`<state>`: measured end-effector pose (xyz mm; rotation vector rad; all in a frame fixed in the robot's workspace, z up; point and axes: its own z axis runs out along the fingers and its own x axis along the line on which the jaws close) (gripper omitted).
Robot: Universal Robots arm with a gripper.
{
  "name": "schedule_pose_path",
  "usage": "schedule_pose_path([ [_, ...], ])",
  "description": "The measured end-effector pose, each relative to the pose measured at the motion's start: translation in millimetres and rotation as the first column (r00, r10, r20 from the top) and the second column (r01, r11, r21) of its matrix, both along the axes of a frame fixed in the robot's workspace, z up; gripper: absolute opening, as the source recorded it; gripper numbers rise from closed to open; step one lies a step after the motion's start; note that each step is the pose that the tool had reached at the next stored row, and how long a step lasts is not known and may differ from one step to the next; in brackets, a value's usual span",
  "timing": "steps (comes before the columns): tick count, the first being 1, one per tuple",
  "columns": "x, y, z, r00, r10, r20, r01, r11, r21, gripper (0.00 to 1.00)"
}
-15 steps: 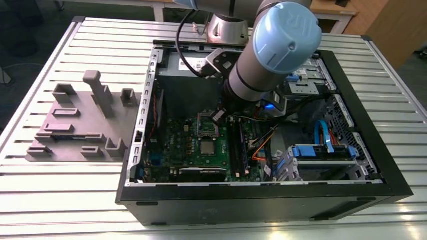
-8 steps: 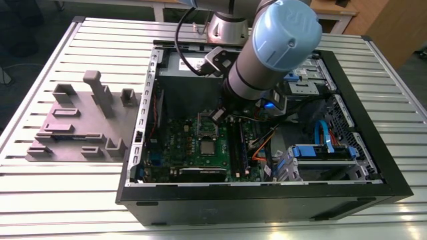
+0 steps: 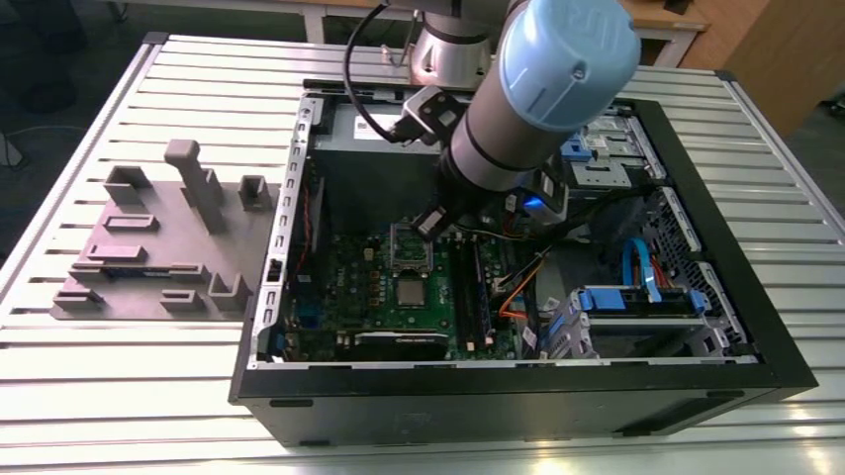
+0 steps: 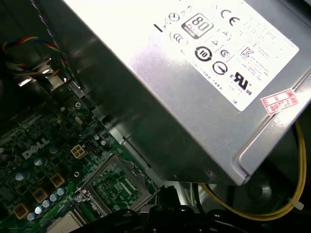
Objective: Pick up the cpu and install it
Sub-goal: 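Close the cpu cover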
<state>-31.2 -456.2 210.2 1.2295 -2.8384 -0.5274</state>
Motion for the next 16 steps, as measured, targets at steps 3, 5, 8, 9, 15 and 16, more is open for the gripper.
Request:
schedule_pose_path([
  [3, -0.7, 0.1, 1.4, 1.0000, 0.000, 0.0001, 0.000, 1.0000, 0.0002, 0.10],
  [5, -1.1, 0.0, 1.8, 1.0000, 0.000, 0.0002, 0.000, 1.0000, 0.0003, 0.10],
  [8, -1.5, 0.0, 2.4, 1.0000, 0.000, 0.0003, 0.000, 1.0000, 0.0000, 0.10],
  [9, -1.6, 0.0, 2.7, 1.0000, 0.000, 0.0003, 0.000, 1.0000, -0.0003, 0.10],
  [15, -1.9, 0.0, 4.2, 1.0000, 0.000, 0.0008, 0.000, 1.0000, -0.0014, 0.10],
  [16, -2.0, 0.0, 4.5, 1.0000, 0.000, 0.0008, 0.000, 1.0000, -0.0020, 0.10],
])
